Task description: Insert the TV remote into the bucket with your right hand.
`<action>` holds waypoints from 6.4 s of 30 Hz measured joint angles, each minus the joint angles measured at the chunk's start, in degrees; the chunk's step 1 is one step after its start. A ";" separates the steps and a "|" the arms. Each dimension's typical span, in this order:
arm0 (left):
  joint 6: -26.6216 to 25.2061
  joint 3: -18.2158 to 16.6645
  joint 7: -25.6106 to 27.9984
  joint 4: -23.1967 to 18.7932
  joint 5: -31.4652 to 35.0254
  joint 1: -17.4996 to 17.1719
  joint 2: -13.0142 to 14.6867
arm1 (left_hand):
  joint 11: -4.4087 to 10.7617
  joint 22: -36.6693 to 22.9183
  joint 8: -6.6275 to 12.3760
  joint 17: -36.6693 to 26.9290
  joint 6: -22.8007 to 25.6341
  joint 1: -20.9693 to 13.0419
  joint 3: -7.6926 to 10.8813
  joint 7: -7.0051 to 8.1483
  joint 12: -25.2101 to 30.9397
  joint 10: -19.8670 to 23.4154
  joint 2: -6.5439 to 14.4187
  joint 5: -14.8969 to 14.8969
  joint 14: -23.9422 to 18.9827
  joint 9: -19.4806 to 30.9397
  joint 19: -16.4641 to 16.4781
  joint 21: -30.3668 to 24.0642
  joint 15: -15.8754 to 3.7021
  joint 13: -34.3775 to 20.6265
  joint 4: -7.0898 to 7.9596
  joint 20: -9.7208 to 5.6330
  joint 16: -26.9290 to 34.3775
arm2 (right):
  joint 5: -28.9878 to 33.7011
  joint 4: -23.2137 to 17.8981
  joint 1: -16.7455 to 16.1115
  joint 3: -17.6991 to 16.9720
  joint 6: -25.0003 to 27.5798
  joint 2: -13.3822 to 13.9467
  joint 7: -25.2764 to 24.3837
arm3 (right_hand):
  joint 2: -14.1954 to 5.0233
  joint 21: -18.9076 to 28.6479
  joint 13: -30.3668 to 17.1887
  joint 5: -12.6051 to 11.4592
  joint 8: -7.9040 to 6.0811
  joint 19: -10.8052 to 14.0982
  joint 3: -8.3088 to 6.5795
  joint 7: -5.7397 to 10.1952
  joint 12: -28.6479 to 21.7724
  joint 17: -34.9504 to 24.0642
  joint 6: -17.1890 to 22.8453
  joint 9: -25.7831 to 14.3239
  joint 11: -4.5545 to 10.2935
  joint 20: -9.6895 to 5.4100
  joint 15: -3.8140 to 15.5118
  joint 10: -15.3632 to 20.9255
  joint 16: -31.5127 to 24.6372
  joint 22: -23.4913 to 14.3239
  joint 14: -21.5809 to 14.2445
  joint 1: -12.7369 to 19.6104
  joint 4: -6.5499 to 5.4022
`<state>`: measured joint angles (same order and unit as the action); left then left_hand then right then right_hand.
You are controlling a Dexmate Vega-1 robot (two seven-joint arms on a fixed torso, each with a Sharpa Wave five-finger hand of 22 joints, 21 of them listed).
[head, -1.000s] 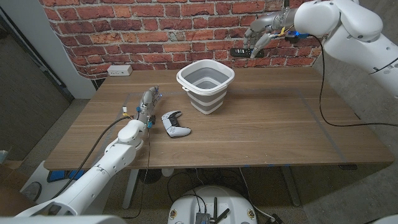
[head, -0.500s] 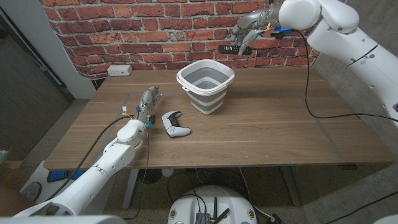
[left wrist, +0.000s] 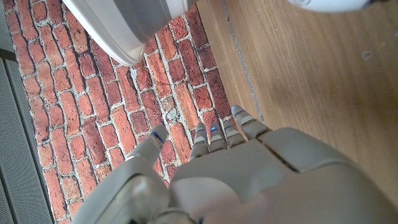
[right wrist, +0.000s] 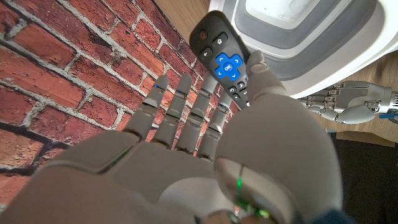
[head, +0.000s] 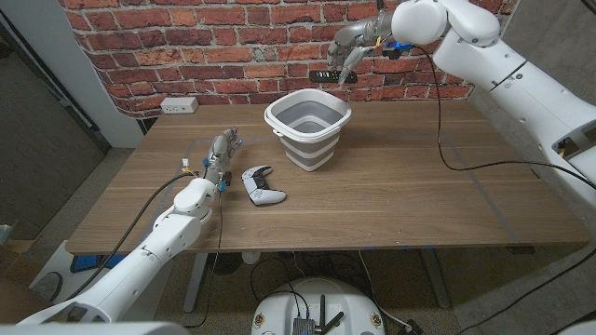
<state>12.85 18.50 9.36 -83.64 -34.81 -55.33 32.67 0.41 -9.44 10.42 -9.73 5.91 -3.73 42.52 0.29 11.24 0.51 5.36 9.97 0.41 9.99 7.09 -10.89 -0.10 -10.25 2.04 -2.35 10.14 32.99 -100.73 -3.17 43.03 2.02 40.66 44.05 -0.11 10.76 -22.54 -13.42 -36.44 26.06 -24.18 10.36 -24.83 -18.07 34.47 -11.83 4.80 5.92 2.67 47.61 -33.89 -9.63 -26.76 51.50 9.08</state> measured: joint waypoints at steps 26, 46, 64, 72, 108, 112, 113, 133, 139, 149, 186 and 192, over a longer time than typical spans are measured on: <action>-0.21 0.00 -0.24 -0.11 0.22 -0.31 0.33 | 0.00 0.00 0.00 0.00 0.00 0.00 0.00 0.00 0.00 0.00 0.00 0.00 0.00 0.00 0.00 0.00 0.00 0.00 0.00 0.00 0.00 | 3.62 10.18 2.24 8.71 -0.28 -8.77 -3.64 | 0.01 0.00 -0.09 -0.65 0.84 -1.43 0.43 0.08 1.05 -0.01 -0.08 0.34 0.55 -0.39 0.00 -0.55 0.23 0.00 0.00 -0.01 -0.05; -0.13 -0.05 -0.37 -0.33 0.38 -0.10 0.51 | 0.00 0.00 0.00 0.01 0.00 0.00 0.00 0.00 0.00 0.00 0.00 0.00 0.00 0.00 0.00 0.00 0.00 0.00 0.00 0.00 0.00 | 6.91 15.05 1.49 13.44 -0.42 -12.08 -6.41 | 0.32 0.00 -2.16 -0.59 1.45 -2.43 0.80 0.09 1.57 -0.16 -0.09 0.27 0.96 -2.05 -0.01 -0.94 0.22 0.00 1.05 -0.34 -0.10; -0.12 -0.07 -0.49 0.22 0.11 0.19 0.35 | 0.00 0.00 0.00 0.01 0.00 0.00 0.00 0.00 0.00 0.00 0.00 0.00 0.00 0.00 0.00 0.00 0.00 0.00 0.00 0.00 0.00 | 9.28 19.14 0.85 16.84 -2.00 -14.09 -8.69 | -0.13 0.00 -2.15 -1.03 1.90 -1.71 1.39 0.03 2.43 -0.44 -0.02 0.22 2.40 -2.76 -0.01 -0.54 0.22 0.00 1.05 -2.01 -0.03; -0.19 -0.17 -0.55 0.20 -0.06 0.00 0.49 | 0.00 0.00 0.00 0.01 0.00 0.00 0.00 0.00 0.00 0.00 0.00 0.00 0.00 0.00 0.00 0.00 0.00 0.00 0.00 0.00 0.00 | 10.18 19.91 0.42 17.71 -2.15 -14.52 -9.30 | -0.44 0.00 -2.38 -1.02 2.18 -1.40 1.53 0.04 2.99 -0.44 -0.03 0.23 2.93 -3.06 -0.01 -1.07 0.22 0.00 0.62 -2.30 0.10; -0.50 -0.27 -0.44 -0.81 -0.48 -1.19 0.68 | 0.00 0.00 0.00 0.01 0.61 0.00 0.00 -0.01 0.00 0.00 0.00 0.00 0.00 0.00 0.00 0.00 0.00 0.00 0.00 0.00 0.00 | 14.19 14.82 -0.93 18.40 1.93 -13.43 -2.75 | 2.74 0.00 -1.62 3.06 16.53 -7.85 5.65 -3.64 13.25 -1.33 -22.83 0.38 -2.15 3.82 -1.84 -24.51 7.54 0.00 15.39 -7.40 -1.14; -0.50 -0.18 -0.54 -0.81 -0.49 -1.18 0.67 | 0.00 0.00 0.00 0.01 0.61 0.00 0.00 -0.01 0.00 0.00 0.00 0.00 0.00 0.00 0.00 0.00 0.00 0.00 0.00 0.00 0.00 | 13.79 14.21 -0.93 17.88 2.22 -13.19 -2.04 | 2.56 0.00 -1.62 3.06 16.75 -7.85 5.82 -3.66 13.25 -1.33 -22.86 0.38 -2.34 3.82 -2.08 -24.95 7.67 0.00 15.63 -8.04 -1.31; -0.50 -0.16 -0.56 -0.80 -0.48 -1.17 0.66 | 0.00 0.00 0.00 0.01 0.61 0.00 0.00 -0.01 0.00 0.00 0.00 0.00 0.00 0.00 0.00 0.00 0.00 0.00 0.00 0.00 0.00 | 13.50 13.64 -0.93 17.39 2.36 -12.94 -1.69 | 2.52 0.00 -1.62 3.06 16.75 -7.85 5.89 -3.85 13.25 -1.33 -23.05 0.38 -2.32 3.82 -2.15 -25.20 7.67 0.00 15.70 -8.08 -1.38; 0.07 0.07 -1.77 1.00 -0.46 0.24 0.25 | 0.00 0.00 0.00 0.14 0.61 0.00 0.00 -0.01 0.00 0.00 0.00 0.00 0.00 0.00 0.00 0.00 0.00 0.00 0.00 0.00 0.00 | 10.03 8.25 -1.13 13.15 4.45 -10.51 0.95 | 1.76 0.00 -1.09 3.06 18.08 -8.16 6.33 -3.54 13.25 -1.34 -23.97 0.65 -3.37 4.12 -2.87 -27.04 8.47 0.00 16.41 -9.89 -1.83; 0.26 0.07 -2.29 1.35 -0.60 0.62 0.31 | 0.00 0.00 0.00 0.14 0.61 0.00 0.00 -0.01 0.00 0.00 0.00 0.00 0.00 0.00 0.00 0.00 0.00 0.00 0.00 0.00 0.00 | 8.67 6.37 -1.28 11.69 5.63 -9.63 1.54 | 2.01 0.00 -1.10 3.06 18.08 -8.15 6.33 -3.54 13.25 -1.34 -23.96 0.65 -3.47 4.12 -2.87 -27.28 8.47 0.00 16.41 -10.14 -1.83; 0.56 -0.40 -3.52 1.59 -1.22 0.87 0.91 | 0.00 0.00 0.00 0.13 0.61 0.00 -0.24 -0.01 0.00 0.00 0.00 0.00 0.00 0.00 0.00 0.00 0.00 0.00 -0.24 0.00 0.00 | 5.88 2.25 -2.54 8.74 8.50 -7.59 2.07 | 1.64 0.00 -0.83 3.08 19.21 -8.28 6.54 -3.64 13.25 -1.34 -25.20 0.64 -4.00 4.24 -3.74 -28.71 9.16 0.00 17.28 -10.89 -2.03; 5.22 -1.08 -7.97 6.92 -3.01 2.81 -0.49 | 0.00 0.00 0.00 -0.02 0.61 -0.31 -0.24 -0.01 0.00 0.00 0.31 0.00 0.00 0.00 0.00 0.00 0.00 0.00 -0.24 0.00 0.00 | -14.02 -12.37 -17.83 -7.87 22.97 3.49 -13.69 | 1.08 0.00 0.67 3.24 20.98 -7.54 7.21 -3.63 12.87 -0.80 -23.84 0.72 -5.02 3.47 -3.37 -30.44 11.04 0.00 18.73 -14.49 -2.27; 5.86 -1.30 -8.35 7.37 -3.37 2.69 -0.67 | 0.00 0.00 0.00 -0.02 0.61 -0.31 -0.24 -0.01 0.00 0.00 0.31 0.00 0.00 0.00 0.00 0.00 0.00 0.00 -0.24 0.00 0.00 | -18.39 -13.83 -21.27 -10.42 24.62 4.92 -18.44 | 1.06 0.28 0.91 3.02 21.19 -7.44 7.20 -3.88 12.87 -0.80 -23.49 0.92 -5.02 2.96 -3.37 -30.44 11.45 0.00 18.73 -14.96 -2.27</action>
<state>18.71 17.20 1.01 -76.27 -38.18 -52.64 32.00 0.41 -9.44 10.42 -9.75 6.52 -4.03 42.29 0.28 11.24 0.50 5.67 9.97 0.41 9.99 7.09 -10.89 -0.10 -10.25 1.80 -2.35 10.14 14.60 -114.56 -24.44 32.61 26.64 45.57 25.62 0.95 11.04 -21.63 -10.40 -15.25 18.63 -16.98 6.48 -11.96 -18.86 10.98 -10.91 -0.22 8.88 -0.69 17.17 -22.43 -9.63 -8.03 36.54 6.81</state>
